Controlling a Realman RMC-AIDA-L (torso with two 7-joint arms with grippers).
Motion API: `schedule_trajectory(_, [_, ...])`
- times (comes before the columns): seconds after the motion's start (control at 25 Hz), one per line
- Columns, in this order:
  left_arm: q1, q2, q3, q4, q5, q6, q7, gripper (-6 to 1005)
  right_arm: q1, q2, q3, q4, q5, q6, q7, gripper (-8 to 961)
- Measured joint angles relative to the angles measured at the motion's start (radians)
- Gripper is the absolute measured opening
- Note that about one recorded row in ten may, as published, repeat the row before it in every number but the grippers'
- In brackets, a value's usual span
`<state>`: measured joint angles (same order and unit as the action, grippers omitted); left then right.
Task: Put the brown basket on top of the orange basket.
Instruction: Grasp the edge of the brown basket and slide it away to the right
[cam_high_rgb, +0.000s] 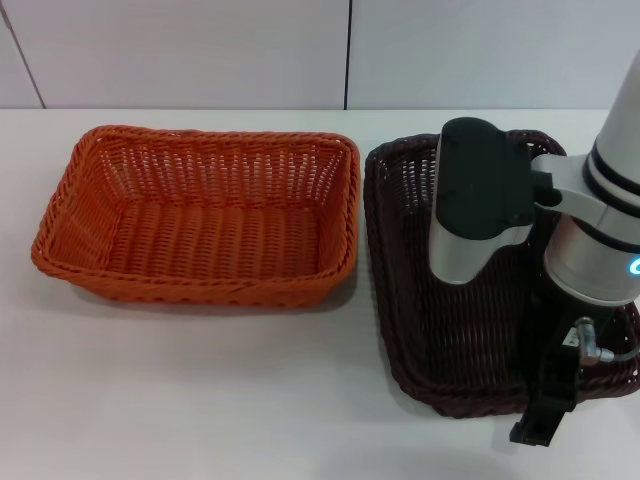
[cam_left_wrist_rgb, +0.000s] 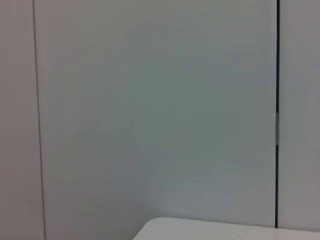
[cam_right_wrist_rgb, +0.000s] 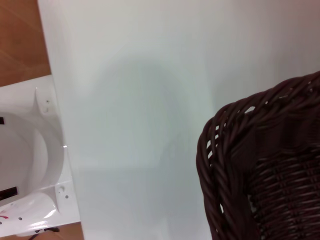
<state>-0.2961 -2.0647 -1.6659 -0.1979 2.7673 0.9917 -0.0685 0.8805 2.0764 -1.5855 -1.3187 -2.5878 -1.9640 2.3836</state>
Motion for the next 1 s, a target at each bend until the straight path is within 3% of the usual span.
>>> schedule_trajectory(0.92, [-0.008, 0.001, 0.000, 0.004, 0.000, -0.006, 0.005, 768, 0.008, 0.002, -0.073, 0.071, 0.003, 0.100, 0.000, 651])
schedule_trajectory(1.0, [-0.007, 0.002, 0.000, 0.004, 0.000, -0.006, 0.005, 768, 0.008, 0.001, -0.074, 0.072, 0.006, 0.100, 0.000, 571])
